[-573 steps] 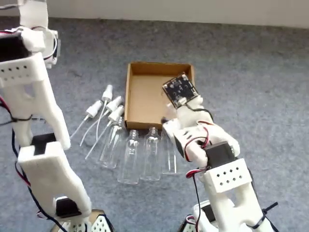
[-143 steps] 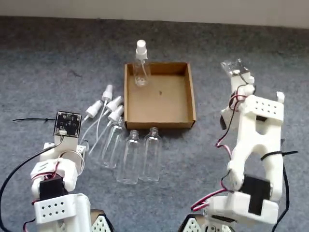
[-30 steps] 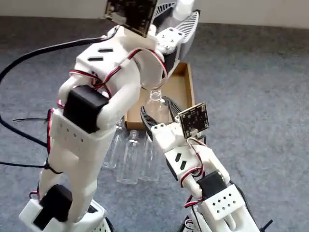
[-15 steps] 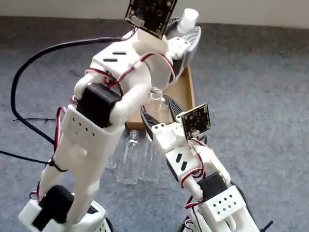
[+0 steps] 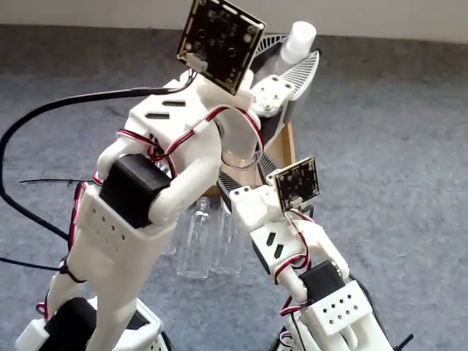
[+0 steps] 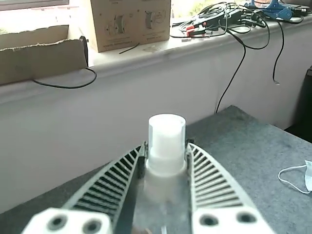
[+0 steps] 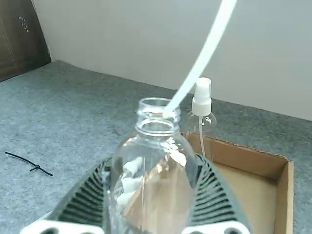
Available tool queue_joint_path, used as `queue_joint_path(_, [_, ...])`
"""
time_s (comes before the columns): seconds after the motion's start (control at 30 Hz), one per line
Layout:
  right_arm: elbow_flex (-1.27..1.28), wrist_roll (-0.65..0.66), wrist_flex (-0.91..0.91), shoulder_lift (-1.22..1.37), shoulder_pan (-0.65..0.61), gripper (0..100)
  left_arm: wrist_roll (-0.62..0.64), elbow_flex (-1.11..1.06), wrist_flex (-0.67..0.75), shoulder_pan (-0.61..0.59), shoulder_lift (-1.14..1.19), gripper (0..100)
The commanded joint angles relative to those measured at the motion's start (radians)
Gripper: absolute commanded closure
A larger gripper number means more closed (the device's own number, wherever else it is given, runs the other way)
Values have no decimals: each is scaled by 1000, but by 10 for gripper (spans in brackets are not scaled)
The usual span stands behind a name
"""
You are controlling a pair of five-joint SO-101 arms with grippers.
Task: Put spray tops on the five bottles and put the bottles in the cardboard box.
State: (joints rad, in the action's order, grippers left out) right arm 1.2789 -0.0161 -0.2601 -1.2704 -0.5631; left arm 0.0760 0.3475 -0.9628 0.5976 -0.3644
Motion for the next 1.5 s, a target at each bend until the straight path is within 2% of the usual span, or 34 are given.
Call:
queue_joint_path(0.0, [-12,-6,42,-19,-4,994,2,-31,37,-44,-36,989])
queue_joint_path(0.13, [30,-5,153,-19,5,994,2,-31,43,-64,-33,989])
queue_joint_path(0.37, [68,-8,208,-19,39,994,2,5,57,-64,-38,989])
queue_joint_path(0.83, [71,-6,203,-19,38,994,2,12,157,-64,-33,990])
queue_joint_path(1.03, [71,-6,203,-19,39,994,-44,2,160,-84,-31,990])
queue_joint_path(1.13, [70,-6,205,-19,39,994,-17,1,158,-90,-36,990])
queue_joint_path(1.47, [67,-6,206,-19,39,994,-11,-1,115,-21,-33,990])
